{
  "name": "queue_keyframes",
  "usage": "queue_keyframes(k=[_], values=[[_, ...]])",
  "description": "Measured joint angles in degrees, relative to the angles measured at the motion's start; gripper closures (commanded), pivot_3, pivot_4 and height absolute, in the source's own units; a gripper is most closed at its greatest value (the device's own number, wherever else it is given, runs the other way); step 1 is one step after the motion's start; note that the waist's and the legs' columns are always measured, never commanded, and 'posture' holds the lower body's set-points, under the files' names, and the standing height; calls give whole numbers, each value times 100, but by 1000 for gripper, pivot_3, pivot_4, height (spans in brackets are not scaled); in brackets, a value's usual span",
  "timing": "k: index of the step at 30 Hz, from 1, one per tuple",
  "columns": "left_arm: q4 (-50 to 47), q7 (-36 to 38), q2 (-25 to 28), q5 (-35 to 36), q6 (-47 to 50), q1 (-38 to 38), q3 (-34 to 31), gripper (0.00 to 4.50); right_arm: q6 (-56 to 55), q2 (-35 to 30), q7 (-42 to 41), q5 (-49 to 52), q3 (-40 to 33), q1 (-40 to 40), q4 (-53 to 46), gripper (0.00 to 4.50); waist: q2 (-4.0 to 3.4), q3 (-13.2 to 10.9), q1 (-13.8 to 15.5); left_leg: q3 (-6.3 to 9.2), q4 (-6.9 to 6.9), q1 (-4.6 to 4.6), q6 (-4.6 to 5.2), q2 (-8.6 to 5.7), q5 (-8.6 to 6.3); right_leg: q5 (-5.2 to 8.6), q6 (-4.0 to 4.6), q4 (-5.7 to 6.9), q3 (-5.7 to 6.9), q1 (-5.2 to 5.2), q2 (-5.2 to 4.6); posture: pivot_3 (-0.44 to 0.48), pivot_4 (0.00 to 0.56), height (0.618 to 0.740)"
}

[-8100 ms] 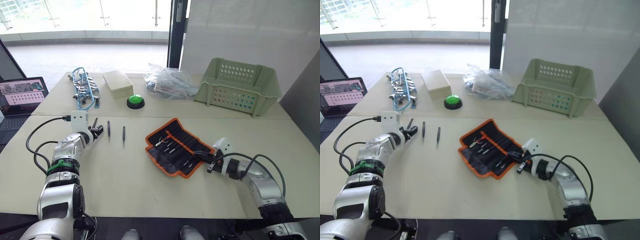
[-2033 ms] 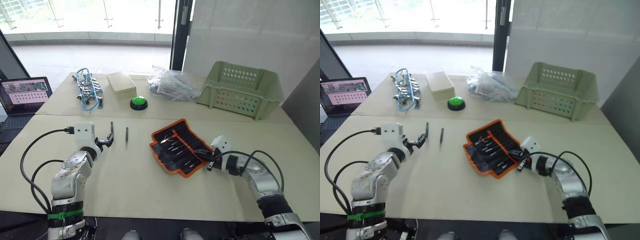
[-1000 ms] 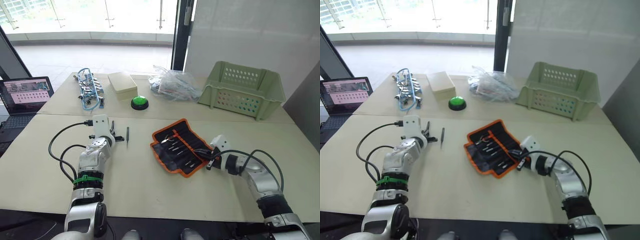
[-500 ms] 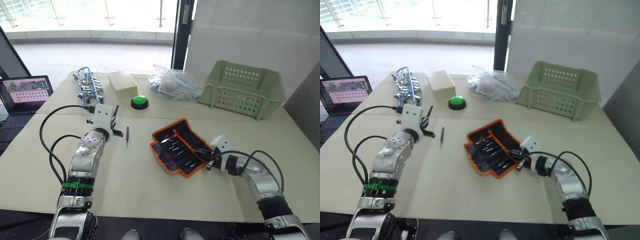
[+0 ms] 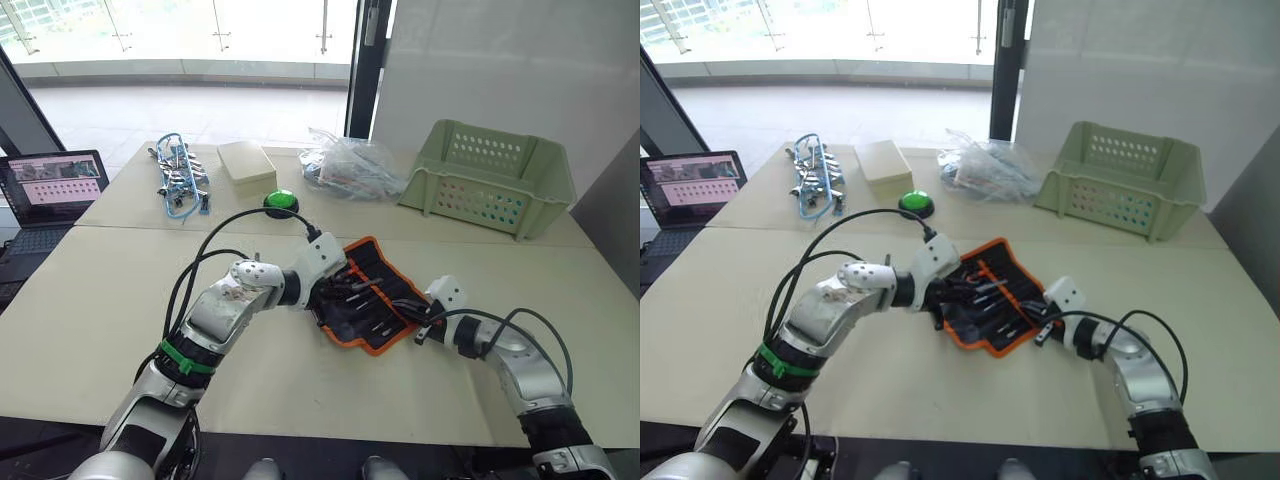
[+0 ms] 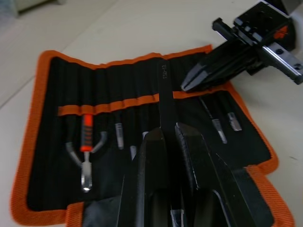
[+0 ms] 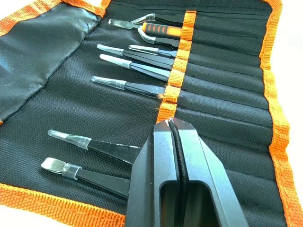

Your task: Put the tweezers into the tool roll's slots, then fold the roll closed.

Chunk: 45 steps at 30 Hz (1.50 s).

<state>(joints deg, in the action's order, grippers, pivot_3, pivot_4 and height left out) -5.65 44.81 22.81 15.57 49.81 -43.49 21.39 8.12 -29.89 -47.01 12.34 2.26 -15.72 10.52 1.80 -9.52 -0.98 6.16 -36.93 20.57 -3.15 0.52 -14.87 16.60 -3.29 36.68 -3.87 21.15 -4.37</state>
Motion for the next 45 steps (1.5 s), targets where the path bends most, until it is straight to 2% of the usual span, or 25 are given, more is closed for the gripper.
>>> queue_keyframes(k=[6, 13, 27, 34, 45], values=[[298, -44, -227, -87, 365, -176, 312, 4452, 9, 0, 165, 22, -130, 357, -377, 4500, 0, 0, 16, 2, 0, 9, 5, -2, -3, 1, -1, -5, 0, 5, -1, 0, 150, 740], [657, -146, -434, -232, 371, -148, 442, 4452, 139, -16, 231, 39, -268, 677, -718, 4500, -1, 0, 12, 2, -1, 12, 4, -2, -3, 1, -1, -5, 0, 8, -2, 0, 150, 740], [1065, -281, -709, -558, 137, -65, 485, 4452, 233, 0, 223, 39, -274, 613, -690, 4500, -1, 0, -2, 2, -5, 11, 4, -2, -1, 1, -1, -2, -1, 8, -1, 0, 150, 740], [1487, -496, -1085, -715, -104, -100, 444, 4452, 242, 24, 222, 38, -272, 582, -629, 4500, -2, 1, 1, 1, -9, -1, 5, -3, 1, 1, -1, 2, -2, -4, -2, 0, 150, 740], [1688, -586, -1233, -862, -228, -137, 433, 4452, 326, 24, 238, 34, -267, 563, -621, 4500, -1, 1, 15, 2, -17, -19, 8, -8, 4, 2, -5, 2, -3, -26, -4, 0, 150, 740]])
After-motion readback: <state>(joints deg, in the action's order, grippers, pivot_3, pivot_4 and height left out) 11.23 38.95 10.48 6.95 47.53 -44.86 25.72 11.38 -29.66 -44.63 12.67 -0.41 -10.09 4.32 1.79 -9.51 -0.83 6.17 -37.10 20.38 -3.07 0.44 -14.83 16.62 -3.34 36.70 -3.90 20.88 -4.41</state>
